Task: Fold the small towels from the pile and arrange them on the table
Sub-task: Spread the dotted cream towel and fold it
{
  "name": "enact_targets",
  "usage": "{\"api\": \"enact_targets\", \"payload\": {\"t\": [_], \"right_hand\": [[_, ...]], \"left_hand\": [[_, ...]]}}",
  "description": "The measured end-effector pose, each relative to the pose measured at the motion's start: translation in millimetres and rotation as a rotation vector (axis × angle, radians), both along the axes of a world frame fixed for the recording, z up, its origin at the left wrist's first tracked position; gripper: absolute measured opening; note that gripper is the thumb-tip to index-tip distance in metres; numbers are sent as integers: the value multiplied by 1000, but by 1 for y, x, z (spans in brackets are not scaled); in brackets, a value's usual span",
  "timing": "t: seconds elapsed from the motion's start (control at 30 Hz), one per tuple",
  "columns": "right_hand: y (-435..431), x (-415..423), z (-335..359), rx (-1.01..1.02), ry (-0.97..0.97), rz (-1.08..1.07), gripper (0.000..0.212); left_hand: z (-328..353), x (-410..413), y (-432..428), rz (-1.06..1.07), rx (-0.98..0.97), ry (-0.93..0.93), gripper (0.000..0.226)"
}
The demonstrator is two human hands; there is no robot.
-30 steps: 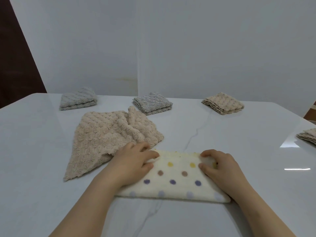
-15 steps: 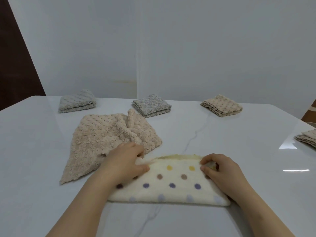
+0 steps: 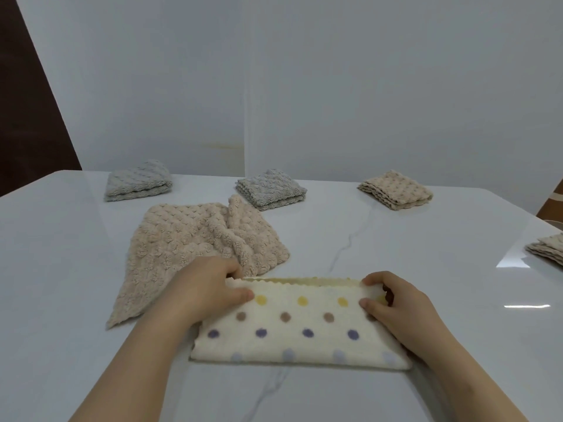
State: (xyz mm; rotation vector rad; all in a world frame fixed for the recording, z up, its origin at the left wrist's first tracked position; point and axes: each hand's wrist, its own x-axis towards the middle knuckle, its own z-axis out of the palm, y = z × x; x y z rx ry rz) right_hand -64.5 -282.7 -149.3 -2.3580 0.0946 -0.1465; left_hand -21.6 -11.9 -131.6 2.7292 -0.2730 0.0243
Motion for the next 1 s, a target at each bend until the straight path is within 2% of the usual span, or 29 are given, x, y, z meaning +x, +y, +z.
{"api": "enact_targets", "payload": {"t": [0.17,0.3,0.43,0.6,0.77,0.83,0.9,1.0], "right_hand": [[0,-1,1,33,-11,-7,11],[0,-1,2,27,11,8,21],[0,-1,1,64,15,-37,22],[-2,1,-2,122,-4,-69,8],[-3,0,-2,123,-39,-10,13],[-1,0,0,97,-13,52,18],[0,2,-4,-12,-10,96,25],[2,4,-6,-141,-16,76,26]], "left_hand": [[8,-3,10,-32,-196,30,28],[7,-4,11,-89,-139,93,13],[6,-3,9,-44,-89,18,8],[12,-3,10,79,-229,-62,24],[11,-4,13,85,-315,-62,23],[11,-5,13,89,-329,-65,22],[11,-6,13,94,-324,-64,23],[11,-5,12,97,-315,-68,24]]}}
